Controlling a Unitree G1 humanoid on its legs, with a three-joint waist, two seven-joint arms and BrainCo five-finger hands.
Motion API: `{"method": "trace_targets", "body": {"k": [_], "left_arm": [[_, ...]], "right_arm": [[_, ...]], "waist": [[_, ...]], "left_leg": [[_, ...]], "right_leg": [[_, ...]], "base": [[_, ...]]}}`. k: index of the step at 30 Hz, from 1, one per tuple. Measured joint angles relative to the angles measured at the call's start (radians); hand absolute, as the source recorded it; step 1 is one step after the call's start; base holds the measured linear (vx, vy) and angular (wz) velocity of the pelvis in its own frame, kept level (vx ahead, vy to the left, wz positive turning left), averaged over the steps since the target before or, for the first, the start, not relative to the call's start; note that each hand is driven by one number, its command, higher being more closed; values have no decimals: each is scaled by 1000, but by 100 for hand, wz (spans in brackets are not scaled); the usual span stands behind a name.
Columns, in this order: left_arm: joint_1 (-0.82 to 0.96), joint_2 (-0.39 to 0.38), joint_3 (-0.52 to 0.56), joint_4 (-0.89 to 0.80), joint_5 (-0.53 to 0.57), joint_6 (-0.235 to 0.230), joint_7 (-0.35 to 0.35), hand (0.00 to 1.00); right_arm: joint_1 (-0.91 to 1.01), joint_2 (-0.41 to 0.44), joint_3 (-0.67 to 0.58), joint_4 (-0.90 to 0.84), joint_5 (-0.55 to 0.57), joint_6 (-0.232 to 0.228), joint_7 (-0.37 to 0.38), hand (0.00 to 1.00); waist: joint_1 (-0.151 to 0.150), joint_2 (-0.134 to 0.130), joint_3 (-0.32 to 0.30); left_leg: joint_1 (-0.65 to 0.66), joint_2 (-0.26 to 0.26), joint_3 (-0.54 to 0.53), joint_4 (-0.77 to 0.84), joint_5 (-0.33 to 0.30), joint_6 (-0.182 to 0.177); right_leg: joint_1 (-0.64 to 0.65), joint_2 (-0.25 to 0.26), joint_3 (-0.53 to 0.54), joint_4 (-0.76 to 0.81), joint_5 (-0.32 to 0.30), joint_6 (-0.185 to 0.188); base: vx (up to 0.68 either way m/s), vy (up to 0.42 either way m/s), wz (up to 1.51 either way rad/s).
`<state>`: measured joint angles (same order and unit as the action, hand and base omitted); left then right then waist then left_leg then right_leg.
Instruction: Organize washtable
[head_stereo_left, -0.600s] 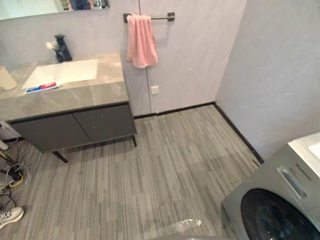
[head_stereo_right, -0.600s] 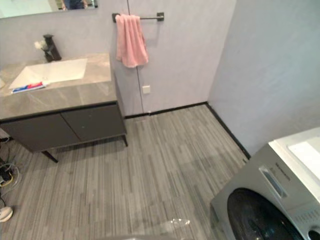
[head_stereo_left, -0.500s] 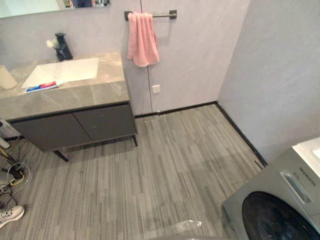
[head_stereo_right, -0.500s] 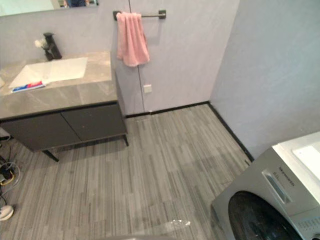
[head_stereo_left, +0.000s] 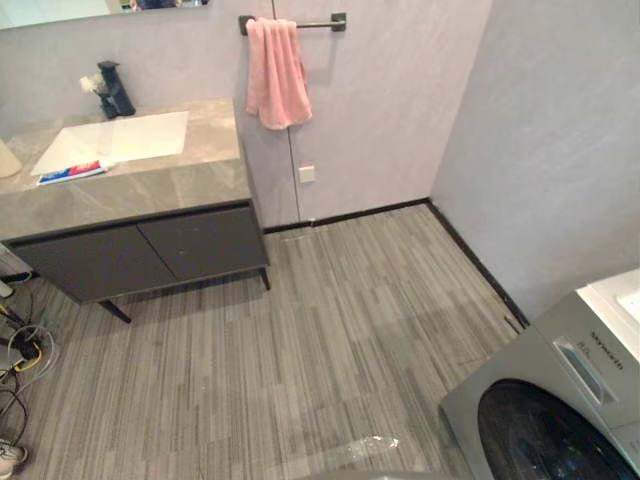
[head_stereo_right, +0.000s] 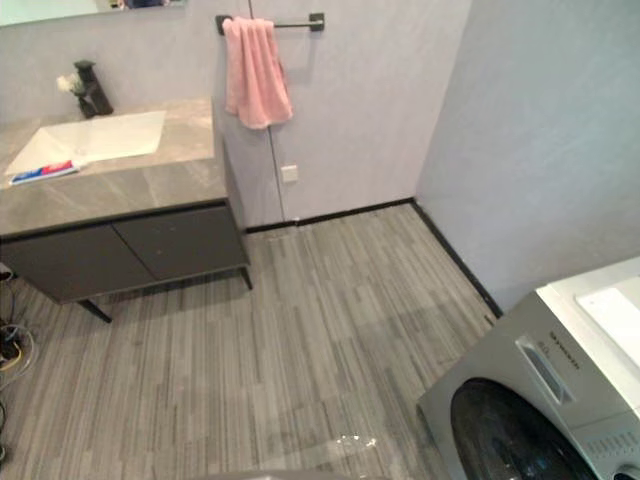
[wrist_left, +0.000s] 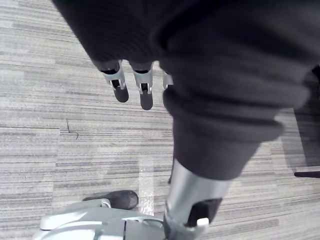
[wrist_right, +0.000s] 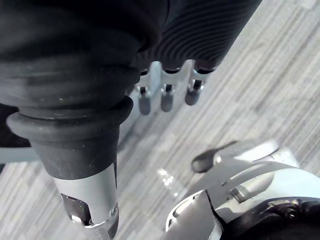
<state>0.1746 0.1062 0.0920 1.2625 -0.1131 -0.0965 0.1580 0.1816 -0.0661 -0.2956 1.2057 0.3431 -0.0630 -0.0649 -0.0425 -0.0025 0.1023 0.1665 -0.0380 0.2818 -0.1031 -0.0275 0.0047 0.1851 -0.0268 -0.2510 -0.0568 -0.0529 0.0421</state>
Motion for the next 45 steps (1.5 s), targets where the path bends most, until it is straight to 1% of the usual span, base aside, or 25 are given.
{"method": "trace_targets", "body": {"k": [8,10,16,17,19,22,23,25,27,28,30,31,32,34,35,36,37,38,39,40,41,42,43,44,45], "left_arm": [[-1,4,-4,1,-2,1,-2,0],[-1,9,-13,1,-2,1,-3,0],[-7,18,-15,2,-13,3,-3,0],[-10,18,-15,2,-20,4,-3,0],[-16,17,-15,3,-32,10,-3,0],[-20,17,-15,2,-33,13,-3,0],[-20,23,-12,1,-34,14,-4,0],[-22,27,-10,0,-34,17,-5,0],[-25,23,30,0,-32,27,-11,0],[-26,22,39,0,-32,29,-13,0],[-27,12,119,-1,-30,37,-25,0],[-27,10,134,-2,-29,37,-25,0],[-27,2,168,-6,-22,41,-26,0],[-26,-12,231,-22,-7,43,-27,0],[-22,-21,267,-46,0,43,-35,0],[-20,-25,285,-58,1,43,-44,0],[-18,-31,319,-79,0,44,-60,0],[-7,-46,353,-86,-2,44,-73,0],[-4,-47,356,-89,-6,43,-79,0],[0,-54,374,-106,-38,41,-86,0],[-2,-66,380,-122,-59,40,-86,0],[0,-71,379,-123,-80,37,-86,0],[3,-80,379,-123,-122,29,-86,0],[6,-82,369,-122,-156,16,-85,0],[7,-80,352,-122,-169,9,-82,0]], "right_arm": [[-2,-4,29,1,-2,0,-1,0],[-4,-5,36,5,-6,0,-2,0],[-25,-2,43,7,-27,7,-1,0],[-30,-3,42,6,-15,7,1,0],[-33,-2,41,1,15,6,2,0],[-31,3,39,-16,49,5,3,0],[-28,12,37,-20,56,3,3,0],[-26,21,26,-26,62,1,3,0],[-15,28,13,-49,61,-2,5,0],[-15,29,9,-51,61,-3,5,0],[-14,49,-46,-53,66,-5,4,0],[-8,53,-55,-54,70,-5,3,0],[0,59,-62,-62,76,-6,2,0],[11,71,-78,-86,78,-6,2,0],[24,80,-92,-93,79,-6,2,0],[24,83,-92,-94,78,-6,2,0],[27,89,-96,-93,78,-6,3,0],[32,81,-99,-97,77,-6,3,0],[33,85,-105,-96,77,-8,2,0],[35,94,-120,-99,71,-12,1,0],[43,94,-133,-105,57,-17,2,0],[44,91,-146,-109,58,-6,-2,0],[47,86,-168,-91,52,0,-2,0],[45,84,-178,-85,64,20,4,0],[42,80,-178,-77,72,33,4,0]], "waist": [[0,-7,1],[1,-12,1],[1,-18,6],[1,-16,13],[0,-11,25],[-1,-10,43],[-3,-13,51],[-4,-21,50],[-12,-18,52],[-13,-18,51],[-20,-21,51],[-20,-22,51],[-21,-24,50],[-21,-27,45],[-22,-29,44],[-21,-33,41],[-20,-42,33],[-15,-35,18],[-13,-37,15],[-4,-43,11],[2,-37,7],[3,-32,5],[7,-23,6],[11,-25,9],[14,-31,14]], "left_leg": [[-17,0,4,0,4,7],[-16,2,20,0,4,7],[-13,15,73,0,4,7],[-7,21,86,0,4,6],[8,31,100,0,3,5],[26,40,110,0,-17,-3],[38,34,108,0,-29,13],[41,33,105,0,-35,22],[35,60,103,0,-37,23],[34,64,104,0,-37,22],[24,94,108,0,-45,8],[22,101,110,0,-48,3],[20,110,111,1,-50,-11],[26,121,110,2,-58,-39],[26,139,106,22,-73,-66],[26,150,105,38,-84,-82],[27,175,103,73,-112,-105],[29,226,108,134,-112,-109],[18,242,108,183,-112,-109],[-15,276,101,296,-105,-98],[-43,311,88,407,-100,-90],[-57,330,85,466,-98,-88],[-81,372,103,581,-88,-71],[-104,398,146,675,-100,-75],[-110,401,168,711,-117,-88]], "right_leg": [[-17,3,5,-8,8,-9],[-17,6,10,-15,15,-18],[-38,15,55,10,13,-16],[-57,16,64,54,0,1],[-96,14,66,155,-25,11],[-188,-1,59,374,-66,4],[-255,-25,55,495,-107,6],[-279,-40,49,522,-118,6],[-323,-43,60,402,-97,12],[-327,-43,59,382,-89,14],[-347,-48,58,211,22,28],[-351,-52,57,188,43,31],[-366,-64,49,168,69,17],[-362,-83,30,165,87,-6],[-344,-81,28,160,87,-8],[-329,-78,23,156,87,-8],[-293,-71,4,141,119,-4],[-269,-35,-19,144,102,-19],[-257,-24,-24,147,90,-31],[-234,-15,-32,149,72,-52],[-190,-4,-45,134,52,-63],[-166,1,-54,124,42,-68],[-118,15,-63,98,34,-78],[-71,14,-58,72,30,-85],[-48,6,-49,61,29,-86]], "base": [[16,-8,-1],[40,-35,-15],[17,-50,-25],[6,-21,-35],[-6,16,-30],[-71,45,-20],[-69,26,-10],[-46,-8,1],[-30,-39,9],[42,-64,11],[96,-83,7],[183,-137,2],[134,-102,0],[249,-177,5],[294,-209,10],[443,-326,10],[427,-290,8],[530,-333,5],[438,-273,3],[333,-227,8],[379,-290,15],[352,-235,21],[392,-216,15],[294,-121,7],[263,-44,-3]]}}
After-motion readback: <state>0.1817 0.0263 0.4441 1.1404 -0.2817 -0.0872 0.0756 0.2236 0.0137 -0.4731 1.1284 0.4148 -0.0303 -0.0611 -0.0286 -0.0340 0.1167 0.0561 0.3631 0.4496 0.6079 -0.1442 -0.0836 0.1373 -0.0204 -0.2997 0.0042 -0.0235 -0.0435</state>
